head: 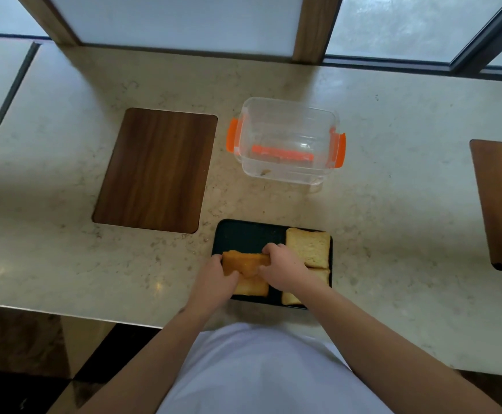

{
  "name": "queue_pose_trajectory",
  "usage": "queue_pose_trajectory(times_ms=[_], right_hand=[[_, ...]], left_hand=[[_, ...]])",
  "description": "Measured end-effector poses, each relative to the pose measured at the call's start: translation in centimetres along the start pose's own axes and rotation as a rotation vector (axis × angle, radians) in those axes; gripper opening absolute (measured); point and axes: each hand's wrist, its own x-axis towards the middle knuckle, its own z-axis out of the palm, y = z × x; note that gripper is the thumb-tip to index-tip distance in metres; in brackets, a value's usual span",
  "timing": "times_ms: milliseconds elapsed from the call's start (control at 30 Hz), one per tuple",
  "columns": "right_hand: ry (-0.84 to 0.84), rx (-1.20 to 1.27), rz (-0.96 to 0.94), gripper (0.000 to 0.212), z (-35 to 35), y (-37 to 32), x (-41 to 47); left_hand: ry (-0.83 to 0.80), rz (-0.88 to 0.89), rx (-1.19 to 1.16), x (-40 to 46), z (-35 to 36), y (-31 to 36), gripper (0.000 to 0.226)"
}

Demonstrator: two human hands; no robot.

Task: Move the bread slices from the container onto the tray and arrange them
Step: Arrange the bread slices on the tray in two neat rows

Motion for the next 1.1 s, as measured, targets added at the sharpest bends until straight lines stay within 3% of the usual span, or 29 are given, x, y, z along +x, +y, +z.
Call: queue_pose_trajectory(times_ms=[233,500,600,700,833,900,1000,1100], right_hand=[[-0.003,0.0,-0.015,0.05,1.0,1.2,-1.1],[0.124,-0.205,-0.085,0.037,0.2,0.0,-2.4],[0.016,-0.044,-0.017,0.042,-1.3,-0.2,-2.5],[-0.103,0.156,-0.017,0.035,-3.8,0.2,-2.7],[-0.017,0.299,-0.219,0.047,-6.5,-0.7,-3.4],[0.023,0.338,-0.289,0.045,-7.1,-1.7,-3.5],[0.065,0.363,-0.304,0.023,-7.2,-2.5,-3.4],[0.069,0.58,-0.245,0.011,-6.8,-2.1,-3.6]], left_hand=[[-0.08,-0.012,0.093,-0.3,0.3,-1.3,0.02],[0.026,0.068,0.048,-1.2,0.0,-0.1,0.026],[-0.017,0.068,-0.006,-0.7,-1.6,1.5,0.019],[-0.18,0.129,-0.028,0.1,-4.6,3.8,0.02],[-0.343,0.31,0.228,1.0,-7.4,7.6,0.018],[-0.364,0.391,0.338,1.5,-8.1,9.3,0.019],[-0.362,0.433,0.334,2.1,-8.7,10.8,0.026],[-0.233,0.409,0.199,2.6,-8.7,10.7,0.053]])
